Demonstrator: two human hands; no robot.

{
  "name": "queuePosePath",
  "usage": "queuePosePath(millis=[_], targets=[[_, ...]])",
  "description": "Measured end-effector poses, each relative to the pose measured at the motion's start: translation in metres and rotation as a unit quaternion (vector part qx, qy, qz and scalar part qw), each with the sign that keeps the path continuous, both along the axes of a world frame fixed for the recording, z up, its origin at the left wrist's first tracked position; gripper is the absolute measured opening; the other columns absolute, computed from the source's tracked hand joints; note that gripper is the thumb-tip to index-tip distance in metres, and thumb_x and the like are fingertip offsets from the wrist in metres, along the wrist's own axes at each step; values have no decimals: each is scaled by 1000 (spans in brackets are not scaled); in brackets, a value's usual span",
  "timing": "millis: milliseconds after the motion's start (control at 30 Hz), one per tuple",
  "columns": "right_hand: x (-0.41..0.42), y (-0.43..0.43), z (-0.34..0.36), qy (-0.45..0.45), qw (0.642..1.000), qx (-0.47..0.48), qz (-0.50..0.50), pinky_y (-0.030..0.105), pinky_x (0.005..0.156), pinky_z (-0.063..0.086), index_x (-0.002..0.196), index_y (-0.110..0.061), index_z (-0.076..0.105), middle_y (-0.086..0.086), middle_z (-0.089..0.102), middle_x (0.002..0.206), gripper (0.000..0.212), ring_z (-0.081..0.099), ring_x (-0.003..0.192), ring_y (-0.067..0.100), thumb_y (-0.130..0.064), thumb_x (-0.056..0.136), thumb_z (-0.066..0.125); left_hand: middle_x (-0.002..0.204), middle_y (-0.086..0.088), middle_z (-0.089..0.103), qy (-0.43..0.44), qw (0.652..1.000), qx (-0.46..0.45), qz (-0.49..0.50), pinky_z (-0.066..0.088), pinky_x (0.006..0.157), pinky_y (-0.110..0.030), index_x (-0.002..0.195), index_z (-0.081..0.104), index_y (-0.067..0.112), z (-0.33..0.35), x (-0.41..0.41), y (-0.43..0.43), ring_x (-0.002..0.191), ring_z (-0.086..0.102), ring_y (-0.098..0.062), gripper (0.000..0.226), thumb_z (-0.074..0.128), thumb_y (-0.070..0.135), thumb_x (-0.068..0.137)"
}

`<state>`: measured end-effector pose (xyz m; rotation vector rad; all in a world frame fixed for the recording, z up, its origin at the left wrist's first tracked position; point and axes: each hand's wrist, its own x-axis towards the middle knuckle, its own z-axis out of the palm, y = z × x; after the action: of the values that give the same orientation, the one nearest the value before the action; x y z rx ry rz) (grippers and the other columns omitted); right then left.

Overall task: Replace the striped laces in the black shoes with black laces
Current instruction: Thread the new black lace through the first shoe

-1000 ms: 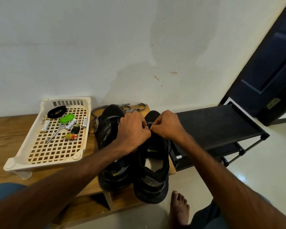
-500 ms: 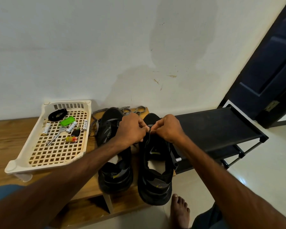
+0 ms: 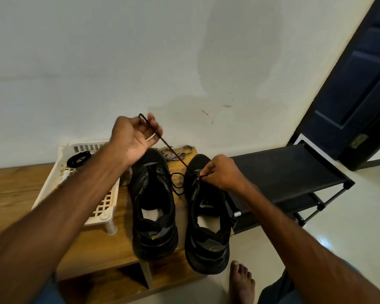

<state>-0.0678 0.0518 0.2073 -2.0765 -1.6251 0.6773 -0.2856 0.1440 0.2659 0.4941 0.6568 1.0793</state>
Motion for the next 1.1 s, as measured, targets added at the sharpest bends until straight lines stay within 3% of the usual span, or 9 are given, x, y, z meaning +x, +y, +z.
queuePosePath(millis=[100, 233, 367, 533, 733, 833, 900, 1000, 1100], targets=[[1, -2, 5, -16, 999, 17, 25, 33, 91, 59, 99, -12, 81, 5, 77, 101, 9, 70, 91, 11, -12, 91, 76, 76, 1, 57, 220, 968, 103, -64, 38, 44, -18, 89, 53, 15, -13, 12, -11, 51, 42, -9, 18, 42, 16, 104], [6, -5, 11, -23, 998, 50, 8, 34, 89, 60, 96, -18, 79, -1, 77, 93, 6, 71, 89, 11, -16, 93, 75, 97, 17, 66, 686, 571, 412, -183, 51, 84, -29, 106, 66, 30, -53, 40, -34, 96, 65, -8, 19, 70, 39, 89], [9, -5, 17, -21, 998, 52, -5, 31, 82, 60, 93, -16, 79, -1, 75, 86, 5, 71, 82, 13, -17, 92, 75, 96, 12, 73, 728, 472, 470, -158, 55, 91, -40, 98, 72, 30, -57, 45, -40, 98, 68, -13, 12, 69, 40, 91], [10, -8, 15, -40, 999, 15, 10, 24, 69, 55, 86, -16, 78, -6, 69, 75, 10, 65, 70, 6, -13, 93, 71, 88, 14, 77, 623, 598, 488, -125, 53, 77, -31, 89, 80, 28, -32, 28, -28, 77, 67, 1, 24, 61, 35, 100], [14, -12, 20, -15, 999, 42, 16, 17, 64, 51, 95, -13, 79, -7, 68, 78, 9, 64, 68, 5, -15, 94, 70, 102, 3, 78, 146, 958, 248, -10, 52, 88, -41, 97, 65, 21, 1, 6, -13, 109, 70, -8, 16, 56, 32, 102], [13, -15, 27, 103, 990, 98, 1, 17, 63, 53, 97, -15, 78, -2, 74, 75, 8, 68, 65, 3, -19, 93, 73, 61, 9, 56, 122, 984, 114, -66, 55, 60, -25, 98, 61, 14, -14, 7, -14, 59, 62, -9, 20, 51, 30, 105], [11, -14, 30, 155, 980, 124, -8, 25, 71, 60, 101, -16, 77, 4, 76, 76, 11, 70, 66, 6, -23, 94, 73, 62, 8, 51, 388, 885, 222, -132, 40, 46, -19, 98, 70, 13, -30, 16, -21, 51, 47, -9, 29, 52, 35, 105], [9, -13, 31, 150, 978, 146, 4, 30, 77, 60, 106, -17, 75, 4, 77, 78, 14, 72, 69, 9, -26, 96, 71, 86, 6, 68, 696, 533, 452, -167, 48, 67, -27, 98, 75, 24, -53, 30, -29, 75, 63, -13, 29, 65, 51, 94], [9, -15, 31, 118, 982, 144, 42, 28, 78, 61, 112, -18, 73, 2, 76, 84, 17, 73, 77, 13, -22, 95, 72, 79, 14, 66, 728, 451, 498, -138, 49, 69, -27, 99, 79, 29, -55, 40, -40, 73, 61, -8, 22, 71, 47, 90]])
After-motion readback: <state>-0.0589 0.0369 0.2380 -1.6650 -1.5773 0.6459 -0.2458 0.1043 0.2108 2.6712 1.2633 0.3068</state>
